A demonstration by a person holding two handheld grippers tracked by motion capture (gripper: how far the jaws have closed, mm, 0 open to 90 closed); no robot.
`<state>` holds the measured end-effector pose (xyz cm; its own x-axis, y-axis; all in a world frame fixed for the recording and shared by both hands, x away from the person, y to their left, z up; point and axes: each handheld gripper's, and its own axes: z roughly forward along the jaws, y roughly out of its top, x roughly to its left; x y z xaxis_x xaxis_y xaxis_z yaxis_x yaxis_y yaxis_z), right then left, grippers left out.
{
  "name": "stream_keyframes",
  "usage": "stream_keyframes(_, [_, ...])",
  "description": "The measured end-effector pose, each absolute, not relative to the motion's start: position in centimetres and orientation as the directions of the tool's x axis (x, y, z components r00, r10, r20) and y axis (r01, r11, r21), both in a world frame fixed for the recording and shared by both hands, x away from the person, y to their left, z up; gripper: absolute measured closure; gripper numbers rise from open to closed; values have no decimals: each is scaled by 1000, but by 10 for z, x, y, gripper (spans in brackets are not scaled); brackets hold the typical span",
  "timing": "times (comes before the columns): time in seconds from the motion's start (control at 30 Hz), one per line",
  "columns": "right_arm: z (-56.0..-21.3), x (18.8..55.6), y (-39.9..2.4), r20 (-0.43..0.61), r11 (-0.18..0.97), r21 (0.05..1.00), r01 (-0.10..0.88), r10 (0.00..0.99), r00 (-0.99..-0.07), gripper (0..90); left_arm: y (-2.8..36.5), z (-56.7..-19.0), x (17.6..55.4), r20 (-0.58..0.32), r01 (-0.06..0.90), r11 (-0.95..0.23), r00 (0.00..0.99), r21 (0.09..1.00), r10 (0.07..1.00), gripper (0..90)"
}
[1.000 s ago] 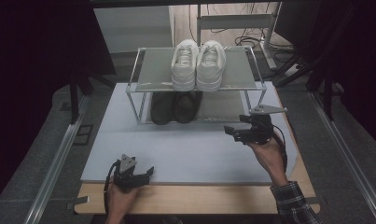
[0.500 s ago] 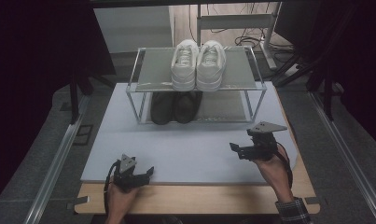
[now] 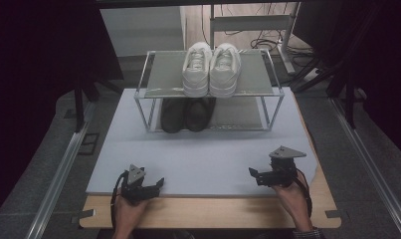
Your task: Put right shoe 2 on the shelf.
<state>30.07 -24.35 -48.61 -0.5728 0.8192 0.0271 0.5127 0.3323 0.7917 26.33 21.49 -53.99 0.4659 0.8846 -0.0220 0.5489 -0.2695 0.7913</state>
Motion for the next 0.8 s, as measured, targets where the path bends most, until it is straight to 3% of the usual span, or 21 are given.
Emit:
stream_keyframes(0.47, [-533, 292, -243, -4, 355, 773, 526, 832, -555, 0, 215, -540, 263, -22, 549, -269, 465, 792, 885, 128])
stream_keyframes(0.8, [-538, 288, -246, -2, 324, 809, 490, 836, -549, 0, 215, -540, 263, -23, 550, -269, 466, 791, 885, 128])
